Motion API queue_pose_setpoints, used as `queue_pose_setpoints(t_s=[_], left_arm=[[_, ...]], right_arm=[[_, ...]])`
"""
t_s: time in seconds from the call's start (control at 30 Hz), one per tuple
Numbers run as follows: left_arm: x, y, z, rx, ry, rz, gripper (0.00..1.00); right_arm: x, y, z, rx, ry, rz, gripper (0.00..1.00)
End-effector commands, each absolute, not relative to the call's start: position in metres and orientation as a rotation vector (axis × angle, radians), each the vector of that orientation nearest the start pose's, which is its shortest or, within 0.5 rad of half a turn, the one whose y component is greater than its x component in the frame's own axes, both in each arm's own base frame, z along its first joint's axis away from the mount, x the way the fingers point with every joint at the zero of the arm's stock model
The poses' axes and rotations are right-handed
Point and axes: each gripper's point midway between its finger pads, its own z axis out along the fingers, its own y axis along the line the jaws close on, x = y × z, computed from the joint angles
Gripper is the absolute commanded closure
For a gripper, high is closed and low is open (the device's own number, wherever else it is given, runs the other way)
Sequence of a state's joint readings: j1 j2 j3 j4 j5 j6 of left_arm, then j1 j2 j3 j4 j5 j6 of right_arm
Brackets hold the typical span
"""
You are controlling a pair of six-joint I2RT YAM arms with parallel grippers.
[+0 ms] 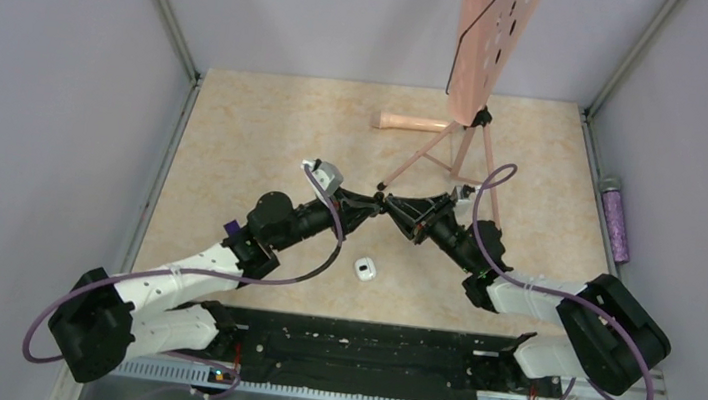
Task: Insert the wireless bluetooth earbuds into the charging case
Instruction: Insert the right earbud into the right side groove of the charging case.
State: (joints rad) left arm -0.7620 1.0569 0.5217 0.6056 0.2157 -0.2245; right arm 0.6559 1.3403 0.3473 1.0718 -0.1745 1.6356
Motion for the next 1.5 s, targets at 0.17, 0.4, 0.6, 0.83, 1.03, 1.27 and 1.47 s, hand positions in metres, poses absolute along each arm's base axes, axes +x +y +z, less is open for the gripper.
queue_pose_setpoints(t_s=[0.17, 0.4, 0.6, 0.83, 1.03, 1.27, 1.47], left_arm=[[0.251, -0.29, 0.257, 0.559, 1.413, -0.885, 1.0], [0.245, -0.295, 0.25, 0.602, 1.427, -0.912, 1.0], [0.238, -0.299, 0.244, 0.664, 1.429, -0.932, 1.0], [0.233, -0.3, 0.243, 0.715, 1.432, -0.928, 1.0], [0.23, -0.304, 0.236, 0.755, 1.461, -0.944, 1.0], [0.231, -0.301, 0.235, 0.74, 1.444, -0.927, 1.0], [0.231, -0.297, 0.236, 0.757, 1.43, -0.895, 1.0]], right_arm=[[0.258, 0.286, 0.242, 0.668, 1.616, 1.936, 1.0], [0.259, 0.286, 0.242, 0.672, 1.615, 1.937, 1.0], [0.261, 0.287, 0.248, 0.669, 1.599, 1.951, 1.0], [0.261, 0.287, 0.254, 0.675, 1.576, 1.976, 1.0], [0.261, 0.285, 0.256, 0.688, 1.561, 1.982, 1.0], [0.262, 0.282, 0.261, 0.724, 1.528, 2.016, 1.0], [0.263, 0.285, 0.264, 0.802, 1.543, 2.09, 1.0]])
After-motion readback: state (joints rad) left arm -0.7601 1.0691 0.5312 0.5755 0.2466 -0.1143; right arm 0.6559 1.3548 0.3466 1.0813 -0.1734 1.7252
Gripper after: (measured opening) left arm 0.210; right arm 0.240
